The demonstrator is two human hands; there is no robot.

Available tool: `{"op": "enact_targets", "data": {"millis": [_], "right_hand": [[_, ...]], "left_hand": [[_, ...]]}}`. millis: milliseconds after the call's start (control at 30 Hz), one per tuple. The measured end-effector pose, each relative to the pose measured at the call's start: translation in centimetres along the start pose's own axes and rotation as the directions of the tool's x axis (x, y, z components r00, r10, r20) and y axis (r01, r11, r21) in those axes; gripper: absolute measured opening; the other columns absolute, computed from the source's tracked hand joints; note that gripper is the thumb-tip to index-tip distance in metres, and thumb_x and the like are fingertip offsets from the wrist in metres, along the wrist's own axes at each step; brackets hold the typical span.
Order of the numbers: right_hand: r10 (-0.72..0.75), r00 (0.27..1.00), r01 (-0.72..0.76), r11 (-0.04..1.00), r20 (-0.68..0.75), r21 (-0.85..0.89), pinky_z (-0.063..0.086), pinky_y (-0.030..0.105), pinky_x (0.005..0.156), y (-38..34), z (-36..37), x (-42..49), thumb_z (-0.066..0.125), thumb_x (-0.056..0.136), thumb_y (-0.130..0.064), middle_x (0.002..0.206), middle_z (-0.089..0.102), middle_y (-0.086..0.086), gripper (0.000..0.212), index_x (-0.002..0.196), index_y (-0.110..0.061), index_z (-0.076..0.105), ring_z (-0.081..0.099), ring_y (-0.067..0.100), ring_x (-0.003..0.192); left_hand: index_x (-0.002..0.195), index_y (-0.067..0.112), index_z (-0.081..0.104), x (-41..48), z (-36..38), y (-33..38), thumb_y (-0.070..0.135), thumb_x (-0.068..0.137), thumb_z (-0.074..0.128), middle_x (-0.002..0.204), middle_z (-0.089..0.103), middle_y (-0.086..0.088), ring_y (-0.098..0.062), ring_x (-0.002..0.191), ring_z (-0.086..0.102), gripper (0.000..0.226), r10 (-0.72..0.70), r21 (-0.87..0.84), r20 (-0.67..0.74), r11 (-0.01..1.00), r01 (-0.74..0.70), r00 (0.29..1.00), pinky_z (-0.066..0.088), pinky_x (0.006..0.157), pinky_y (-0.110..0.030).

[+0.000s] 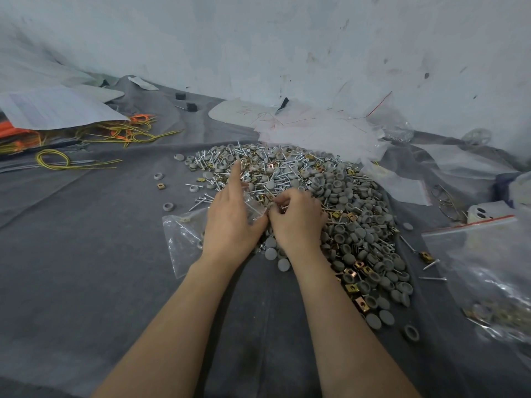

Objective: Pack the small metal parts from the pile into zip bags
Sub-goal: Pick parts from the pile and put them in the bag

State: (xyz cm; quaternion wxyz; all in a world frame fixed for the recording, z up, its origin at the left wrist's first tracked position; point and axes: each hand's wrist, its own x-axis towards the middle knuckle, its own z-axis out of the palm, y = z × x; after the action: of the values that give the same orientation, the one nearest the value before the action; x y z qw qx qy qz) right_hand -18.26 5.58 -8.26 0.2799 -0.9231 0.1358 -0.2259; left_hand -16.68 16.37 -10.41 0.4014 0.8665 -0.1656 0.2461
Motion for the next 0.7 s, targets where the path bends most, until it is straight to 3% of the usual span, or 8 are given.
{"op": "enact_targets", "data": {"millis": [133, 200, 267, 367, 467, 533, 600, 700], "right_hand": [[0.049, 0.993, -0.012, 0.947, -0.107, 0.322, 0.047, 0.039, 0.090, 0.4, -0.7, 0.4, 0.062, 0.090, -0.019, 0.086, 0.058, -0.010, 0.006, 0.092, -0.020, 0.056, 0.059, 0.015, 0.090], [0.041, 0.994, 0.011, 0.886, -0.103, 0.464, 0.049, 0.018, 0.079, 0.3, -1.0, 0.5, 0.065, 0.088, -0.017, 0.083, 0.056, -0.013, 0.009, 0.093, -0.018, 0.057, 0.057, 0.002, 0.080], [-0.056, 0.998, 0.051, 0.866, -0.005, 0.498, 0.044, 0.006, 0.070, -0.1, -1.1, 0.4, 0.066, 0.087, -0.017, 0.084, 0.060, -0.014, 0.008, 0.092, -0.019, 0.060, 0.057, -0.003, 0.079], [-0.179, 0.974, 0.080, 0.844, 0.139, 0.530, 0.045, 0.006, 0.075, -0.7, -0.7, 0.0, 0.063, 0.090, -0.014, 0.091, 0.066, -0.011, 0.013, 0.102, -0.019, 0.066, 0.062, -0.002, 0.086], [-0.087, 0.996, 0.093, 0.879, -0.034, 0.467, 0.041, 0.001, 0.072, -0.3, -1.2, 0.4, 0.053, 0.095, -0.012, 0.101, 0.068, -0.008, 0.019, 0.110, -0.015, 0.064, 0.059, -0.003, 0.086], [0.013, 0.985, 0.052, 0.928, -0.173, 0.370, 0.042, 0.005, 0.075, 0.5, -1.9, 0.7, 0.050, 0.096, -0.011, 0.106, 0.067, -0.003, 0.021, 0.113, -0.013, 0.063, 0.058, 0.002, 0.089], [0.078, 0.977, -0.025, 0.966, -0.198, 0.256, 0.047, 0.027, 0.091, 1.4, -2.2, 1.0, 0.050, 0.096, -0.014, 0.109, 0.066, 0.000, 0.022, 0.114, -0.013, 0.062, 0.058, 0.013, 0.101], [0.131, 0.989, -0.128, 0.991, -0.076, 0.042, 0.034, 0.045, 0.104, 1.6, -2.0, 1.0, 0.053, 0.094, -0.024, 0.117, 0.060, 0.002, 0.022, 0.114, -0.020, 0.061, 0.046, 0.027, 0.118]], "left_hand": [[0.152, 0.016, 0.010, 0.0, -0.1, 0.1, 0.021, 0.079, 0.073, 0.129, 0.055, -0.006, -0.023, 0.118, 0.049, 0.096, -0.001, -0.002, 0.010, 1.000, 0.001, 1.000, 0.040, 0.100, -0.036], [0.152, 0.016, 0.009, 0.0, -0.1, 0.2, 0.021, 0.079, 0.073, 0.129, 0.054, -0.007, -0.023, 0.119, 0.048, 0.097, -0.002, 0.001, 0.019, 1.000, 0.002, 1.000, 0.040, 0.101, -0.037], [0.152, 0.016, 0.008, 0.0, -0.1, 0.2, 0.021, 0.079, 0.073, 0.131, 0.053, -0.008, -0.023, 0.121, 0.047, 0.098, -0.002, -0.001, 0.032, 1.000, 0.002, 0.999, 0.039, 0.102, -0.037], [0.152, 0.014, 0.009, 0.0, -0.2, 0.2, 0.019, 0.079, 0.070, 0.133, 0.052, -0.010, -0.024, 0.123, 0.047, 0.095, 0.004, -0.020, 0.035, 1.000, -0.004, 0.999, 0.038, 0.101, -0.036], [0.152, 0.015, 0.010, 0.0, -0.4, 0.3, 0.019, 0.078, 0.073, 0.131, 0.054, -0.008, -0.024, 0.120, 0.049, 0.097, 0.003, -0.017, 0.023, 1.000, -0.003, 1.000, 0.041, 0.101, -0.038], [0.152, 0.016, 0.010, 0.2, -0.7, 0.8, 0.022, 0.080, 0.073, 0.130, 0.054, -0.007, -0.024, 0.119, 0.050, 0.096, -0.012, -0.048, 0.002, 0.999, 0.012, 1.000, 0.042, 0.101, -0.040], [0.151, 0.017, 0.011, 0.6, -1.7, 1.6, 0.025, 0.082, 0.072, 0.126, 0.055, 0.001, -0.017, 0.114, 0.054, 0.092, -0.059, -0.155, -0.050, 0.987, 0.051, 0.997, 0.046, 0.098, -0.039], [0.150, 0.017, 0.015, 1.5, -4.0, 2.1, 0.030, 0.084, 0.072, 0.110, 0.051, 0.029, 0.018, 0.103, 0.050, 0.089, -0.122, -0.329, -0.218, 0.943, 0.045, 0.968, 0.037, 0.086, 0.000]]}}
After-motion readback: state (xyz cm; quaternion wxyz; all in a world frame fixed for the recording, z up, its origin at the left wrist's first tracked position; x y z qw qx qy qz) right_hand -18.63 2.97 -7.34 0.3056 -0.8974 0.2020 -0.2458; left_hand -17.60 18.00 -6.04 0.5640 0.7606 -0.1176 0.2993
